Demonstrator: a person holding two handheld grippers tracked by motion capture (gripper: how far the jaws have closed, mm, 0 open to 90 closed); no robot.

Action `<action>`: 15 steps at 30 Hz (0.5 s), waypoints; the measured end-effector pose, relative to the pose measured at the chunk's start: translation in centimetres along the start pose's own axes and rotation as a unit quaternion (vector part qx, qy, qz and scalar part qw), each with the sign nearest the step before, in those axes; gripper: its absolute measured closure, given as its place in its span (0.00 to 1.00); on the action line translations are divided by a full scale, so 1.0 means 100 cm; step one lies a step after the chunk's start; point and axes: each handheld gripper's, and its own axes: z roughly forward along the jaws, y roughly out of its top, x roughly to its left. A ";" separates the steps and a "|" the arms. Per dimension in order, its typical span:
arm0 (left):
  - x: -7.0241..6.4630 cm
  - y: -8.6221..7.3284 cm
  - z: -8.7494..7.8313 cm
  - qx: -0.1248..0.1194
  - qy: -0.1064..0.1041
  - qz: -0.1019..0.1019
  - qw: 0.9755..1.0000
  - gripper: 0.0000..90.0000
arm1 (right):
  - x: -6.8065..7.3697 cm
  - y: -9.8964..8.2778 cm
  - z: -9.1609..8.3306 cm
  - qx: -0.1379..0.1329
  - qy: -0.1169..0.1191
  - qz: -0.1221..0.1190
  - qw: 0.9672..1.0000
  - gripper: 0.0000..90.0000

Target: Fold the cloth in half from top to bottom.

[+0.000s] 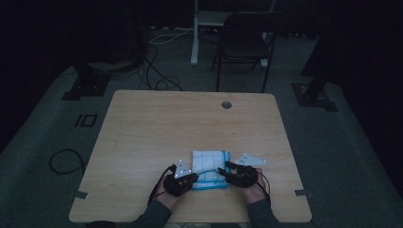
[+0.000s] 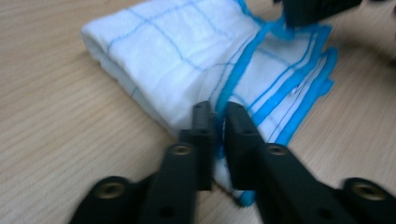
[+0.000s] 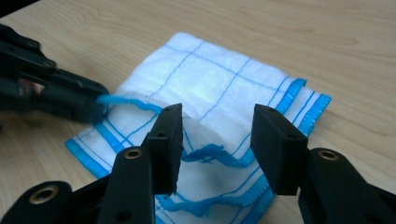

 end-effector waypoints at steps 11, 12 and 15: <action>-0.014 0.002 -0.013 -0.017 -0.040 -0.008 0.999 0.98 | -0.004 -0.001 -0.011 -0.020 -0.014 0.014 1.000 0.60; -0.016 -0.003 -0.011 -0.008 -0.040 -0.007 0.999 0.98 | -0.004 -0.002 -0.011 -0.017 -0.014 0.014 1.000 0.60; -0.018 -0.016 -0.006 0.015 -0.032 0.005 0.999 0.98 | -0.004 -0.004 -0.010 -0.011 -0.015 0.012 1.000 0.60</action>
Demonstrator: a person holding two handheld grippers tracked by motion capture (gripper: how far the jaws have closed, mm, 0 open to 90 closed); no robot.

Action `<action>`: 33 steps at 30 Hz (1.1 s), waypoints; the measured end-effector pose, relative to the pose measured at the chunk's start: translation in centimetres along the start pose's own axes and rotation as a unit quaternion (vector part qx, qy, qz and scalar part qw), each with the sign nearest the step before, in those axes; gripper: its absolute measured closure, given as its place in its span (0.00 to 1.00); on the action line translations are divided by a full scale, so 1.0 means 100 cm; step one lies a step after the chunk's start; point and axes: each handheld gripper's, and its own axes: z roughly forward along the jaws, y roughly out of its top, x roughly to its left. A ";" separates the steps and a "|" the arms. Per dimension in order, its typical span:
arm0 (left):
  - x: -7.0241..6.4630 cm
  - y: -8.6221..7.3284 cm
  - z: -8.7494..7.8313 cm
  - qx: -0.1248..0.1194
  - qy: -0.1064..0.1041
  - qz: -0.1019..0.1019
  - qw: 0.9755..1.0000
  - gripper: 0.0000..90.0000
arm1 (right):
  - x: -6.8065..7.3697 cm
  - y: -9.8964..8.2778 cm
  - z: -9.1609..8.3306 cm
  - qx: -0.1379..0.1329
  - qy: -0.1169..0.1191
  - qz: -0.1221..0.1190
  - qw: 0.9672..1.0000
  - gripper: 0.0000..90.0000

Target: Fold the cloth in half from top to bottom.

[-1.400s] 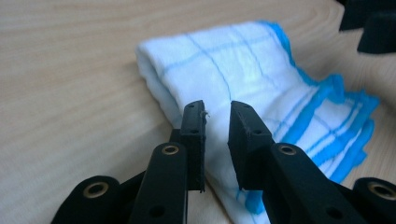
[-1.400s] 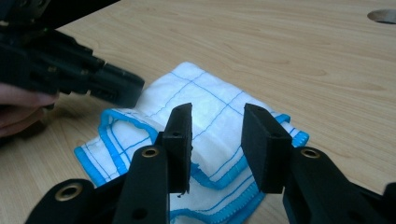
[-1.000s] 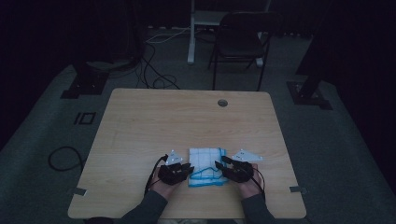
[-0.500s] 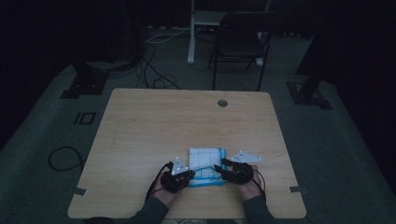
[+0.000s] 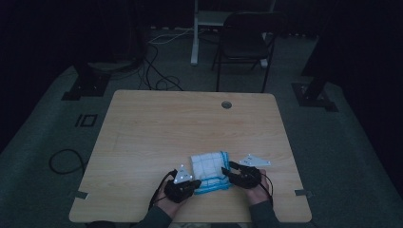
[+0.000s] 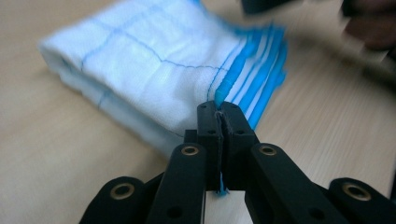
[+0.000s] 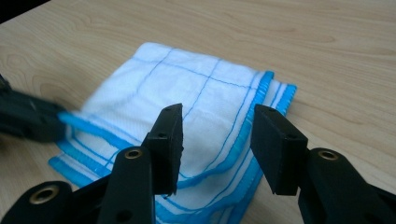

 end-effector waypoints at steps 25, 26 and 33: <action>0.017 -0.022 -0.019 -0.003 0.042 -0.012 0.999 0.87 | -0.016 -0.021 -0.017 0.036 -0.074 0.031 0.996 0.60; 0.021 -0.022 -0.020 -0.006 0.048 -0.016 0.999 0.87 | -0.017 -0.021 -0.018 0.032 -0.078 0.031 0.996 0.59; 0.036 -0.022 -0.024 -0.020 0.068 -0.040 0.997 0.87 | -0.023 -0.020 -0.022 0.021 -0.088 0.034 0.995 0.59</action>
